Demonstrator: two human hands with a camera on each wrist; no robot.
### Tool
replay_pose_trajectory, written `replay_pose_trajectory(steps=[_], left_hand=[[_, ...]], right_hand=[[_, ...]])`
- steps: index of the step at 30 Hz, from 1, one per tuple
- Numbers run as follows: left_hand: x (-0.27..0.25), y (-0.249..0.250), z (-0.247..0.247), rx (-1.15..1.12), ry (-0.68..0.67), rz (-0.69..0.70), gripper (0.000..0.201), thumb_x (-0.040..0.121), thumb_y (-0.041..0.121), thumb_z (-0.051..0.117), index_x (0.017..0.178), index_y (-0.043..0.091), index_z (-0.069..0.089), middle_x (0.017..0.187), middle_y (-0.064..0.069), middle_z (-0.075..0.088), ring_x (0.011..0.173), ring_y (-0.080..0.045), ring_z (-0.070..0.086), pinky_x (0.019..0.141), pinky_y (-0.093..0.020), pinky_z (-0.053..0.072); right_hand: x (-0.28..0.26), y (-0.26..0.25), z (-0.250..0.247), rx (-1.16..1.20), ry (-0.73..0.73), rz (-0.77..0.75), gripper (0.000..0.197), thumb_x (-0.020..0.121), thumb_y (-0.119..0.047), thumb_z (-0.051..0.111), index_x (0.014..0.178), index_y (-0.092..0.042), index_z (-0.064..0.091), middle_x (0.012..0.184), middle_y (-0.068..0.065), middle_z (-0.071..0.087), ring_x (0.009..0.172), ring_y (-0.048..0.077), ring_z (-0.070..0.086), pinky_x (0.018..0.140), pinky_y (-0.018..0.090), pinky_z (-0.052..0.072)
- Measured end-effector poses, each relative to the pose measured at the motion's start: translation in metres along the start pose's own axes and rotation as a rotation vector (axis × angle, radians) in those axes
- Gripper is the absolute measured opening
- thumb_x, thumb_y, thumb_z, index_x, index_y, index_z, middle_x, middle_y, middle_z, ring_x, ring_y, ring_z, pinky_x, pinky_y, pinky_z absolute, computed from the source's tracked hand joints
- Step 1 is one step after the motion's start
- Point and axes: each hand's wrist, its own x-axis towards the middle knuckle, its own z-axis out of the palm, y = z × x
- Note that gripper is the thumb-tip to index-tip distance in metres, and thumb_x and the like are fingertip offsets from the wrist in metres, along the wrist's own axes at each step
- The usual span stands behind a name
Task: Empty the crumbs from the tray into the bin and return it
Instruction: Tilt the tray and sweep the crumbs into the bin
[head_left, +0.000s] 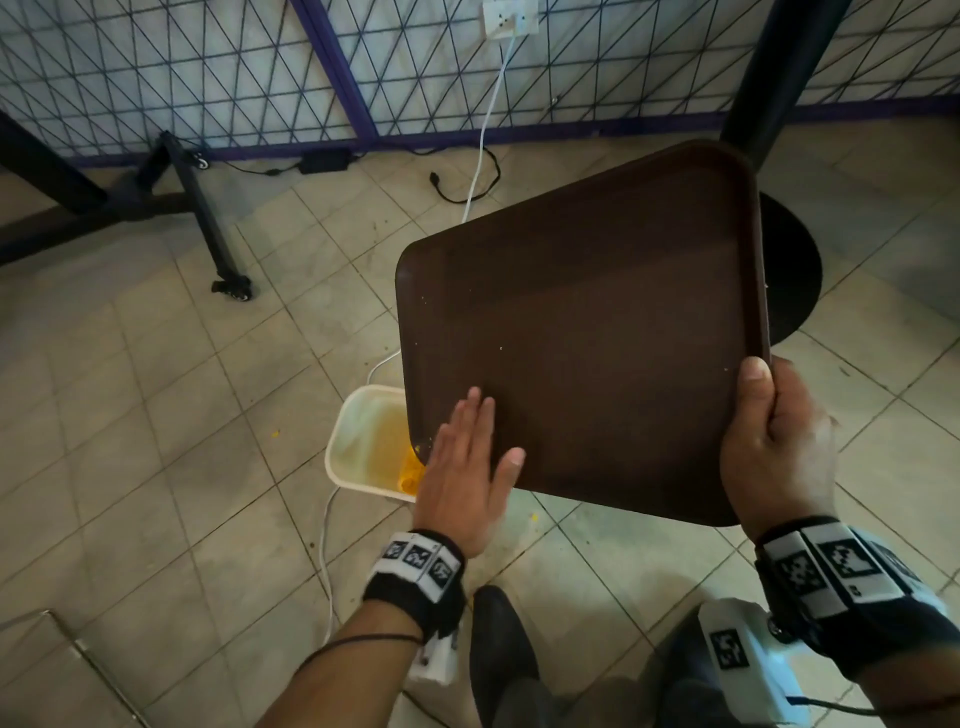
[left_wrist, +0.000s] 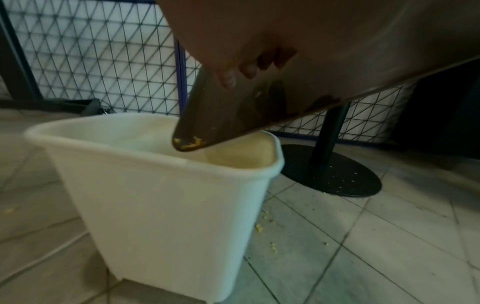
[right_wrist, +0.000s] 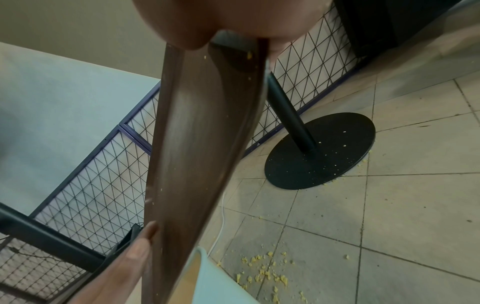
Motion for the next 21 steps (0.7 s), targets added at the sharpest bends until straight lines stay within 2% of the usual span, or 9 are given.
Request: replay_pose_trajectory(steps=[2, 4, 6, 8, 10, 12, 16, 19, 21], left_hand=[[0.006, 0.007, 0.014, 0.016, -0.028, -0.007, 0.070, 0.098, 0.063, 0.004, 0.154, 0.025, -0.014, 0.161, 0.007, -0.021, 0.148, -0.009, -0.018, 0.121, -0.032, -0.007], [0.004, -0.002, 0.028, 0.039, -0.063, -0.091, 0.073, 0.096, 0.066, 0.000, 0.153, 0.024, -0.015, 0.162, 0.005, -0.021, 0.149, -0.012, -0.018, 0.123, -0.038, -0.005], [-0.003, -0.021, 0.037, 0.077, -0.133, -0.207, 0.078, 0.094, 0.069, -0.004, 0.155, 0.021, -0.010, 0.163, 0.003, -0.017, 0.150, -0.015, -0.017, 0.123, -0.044, -0.002], [-0.008, -0.038, 0.035, 0.124, -0.176, -0.261, 0.084, 0.092, 0.071, -0.006, 0.157, 0.018, -0.004, 0.165, 0.001, -0.014, 0.150, -0.016, -0.017, 0.123, -0.046, -0.001], [-0.003, -0.045, 0.022, 0.111, -0.128, -0.237, 0.084, 0.092, 0.070, -0.005, 0.158, 0.018, 0.000, 0.164, 0.001, -0.013, 0.151, -0.017, -0.013, 0.123, -0.046, 0.001], [0.012, -0.039, 0.004, 0.085, -0.016, -0.160, 0.079, 0.095, 0.068, -0.001, 0.158, 0.019, 0.000, 0.164, 0.003, -0.013, 0.151, -0.017, -0.009, 0.123, -0.045, 0.004], [0.055, 0.006, -0.023, 0.049, 0.153, 0.007, 0.071, 0.100, 0.064, 0.006, 0.157, 0.024, -0.009, 0.161, 0.007, -0.019, 0.150, -0.013, -0.013, 0.122, -0.037, -0.004], [0.070, 0.036, -0.022, 0.058, 0.117, 0.046, 0.074, 0.098, 0.066, 0.003, 0.156, 0.023, -0.012, 0.163, 0.005, -0.018, 0.150, -0.014, -0.015, 0.122, -0.038, -0.005], [0.064, 0.035, -0.011, 0.063, 0.064, 0.015, 0.077, 0.095, 0.069, 0.001, 0.156, 0.024, -0.014, 0.164, 0.004, -0.018, 0.150, -0.015, -0.016, 0.122, -0.040, -0.004]], right_hand=[[0.000, 0.000, 0.001, -0.002, 0.006, 0.007, 0.035, 0.104, -0.029, 0.033, 0.092, -0.005, 0.055, 0.062, -0.004, 0.047, 0.055, 0.013, 0.047, 0.052, 0.034, 0.039], [0.001, 0.000, 0.000, 0.002, 0.006, 0.026, 0.035, 0.104, -0.029, 0.033, 0.092, -0.006, 0.055, 0.063, -0.004, 0.047, 0.056, 0.012, 0.047, 0.052, 0.033, 0.038], [0.001, 0.001, -0.001, 0.010, 0.008, 0.041, 0.035, 0.104, -0.029, 0.033, 0.092, -0.005, 0.055, 0.063, -0.003, 0.048, 0.057, 0.013, 0.048, 0.053, 0.032, 0.038], [0.002, 0.003, -0.003, 0.010, 0.009, 0.050, 0.036, 0.104, -0.029, 0.033, 0.092, -0.003, 0.055, 0.063, -0.002, 0.048, 0.056, 0.014, 0.047, 0.053, 0.034, 0.039], [0.003, 0.004, -0.005, 0.001, 0.017, 0.051, 0.036, 0.104, -0.030, 0.032, 0.091, -0.004, 0.055, 0.062, -0.002, 0.047, 0.055, 0.016, 0.047, 0.053, 0.036, 0.040], [0.003, 0.005, -0.005, -0.015, 0.025, 0.045, 0.035, 0.104, -0.030, 0.033, 0.089, -0.006, 0.053, 0.062, -0.003, 0.046, 0.055, 0.020, 0.046, 0.054, 0.036, 0.040], [0.002, 0.005, -0.001, -0.030, 0.018, 0.028, 0.037, 0.103, -0.033, 0.033, 0.091, -0.005, 0.054, 0.061, -0.001, 0.047, 0.055, 0.026, 0.048, 0.054, 0.038, 0.043], [0.002, 0.005, 0.000, -0.027, 0.020, 0.011, 0.037, 0.103, -0.034, 0.033, 0.093, -0.006, 0.056, 0.061, -0.005, 0.046, 0.053, 0.022, 0.046, 0.053, 0.037, 0.043], [0.002, 0.002, 0.000, -0.019, 0.025, -0.006, 0.035, 0.103, -0.032, 0.033, 0.091, -0.008, 0.055, 0.061, -0.006, 0.045, 0.052, 0.019, 0.045, 0.052, 0.033, 0.038]])
